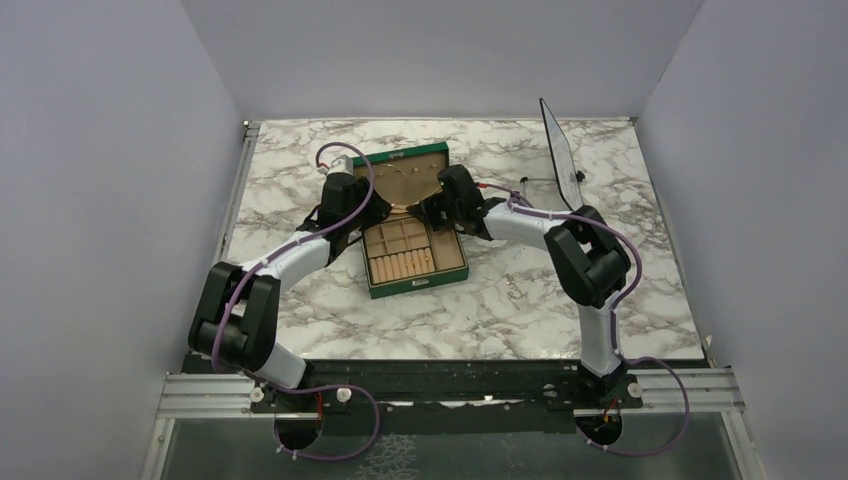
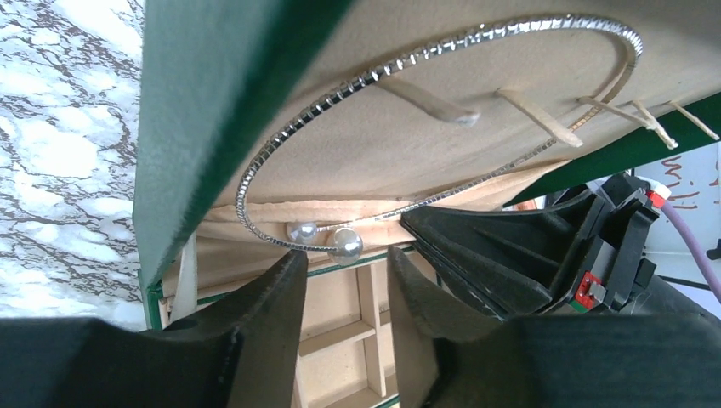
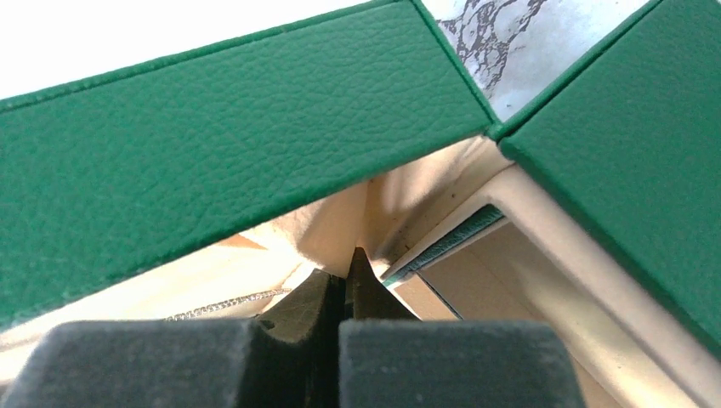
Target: Organize the mixed jewelry
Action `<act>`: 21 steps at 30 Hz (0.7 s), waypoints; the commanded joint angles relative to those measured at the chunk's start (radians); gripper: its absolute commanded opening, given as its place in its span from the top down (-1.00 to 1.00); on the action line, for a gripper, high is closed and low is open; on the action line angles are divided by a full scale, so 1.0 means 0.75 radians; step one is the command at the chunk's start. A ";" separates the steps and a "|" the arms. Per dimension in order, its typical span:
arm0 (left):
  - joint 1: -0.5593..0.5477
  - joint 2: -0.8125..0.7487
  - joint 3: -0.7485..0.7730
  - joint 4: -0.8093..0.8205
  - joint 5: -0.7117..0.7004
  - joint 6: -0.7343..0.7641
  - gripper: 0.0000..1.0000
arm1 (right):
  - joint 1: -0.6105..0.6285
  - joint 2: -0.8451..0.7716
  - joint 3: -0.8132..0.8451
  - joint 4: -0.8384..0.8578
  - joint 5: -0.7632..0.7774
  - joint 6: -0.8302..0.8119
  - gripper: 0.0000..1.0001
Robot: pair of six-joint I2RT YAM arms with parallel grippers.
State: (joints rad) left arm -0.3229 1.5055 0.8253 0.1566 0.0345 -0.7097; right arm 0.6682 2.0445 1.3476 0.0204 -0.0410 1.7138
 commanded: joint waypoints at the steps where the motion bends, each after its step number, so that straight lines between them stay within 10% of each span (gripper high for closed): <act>1: -0.006 -0.008 0.006 0.054 -0.019 -0.019 0.25 | 0.019 -0.024 -0.056 -0.051 -0.074 -0.109 0.99; 21: -0.009 0.015 0.050 0.054 -0.036 -0.039 0.55 | 0.021 -0.041 -0.192 -0.038 -0.104 -0.257 0.99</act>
State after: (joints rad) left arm -0.3229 1.5059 0.8268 0.1799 0.0326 -0.7353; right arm 0.6682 2.0136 1.2606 0.1204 -0.0624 1.5795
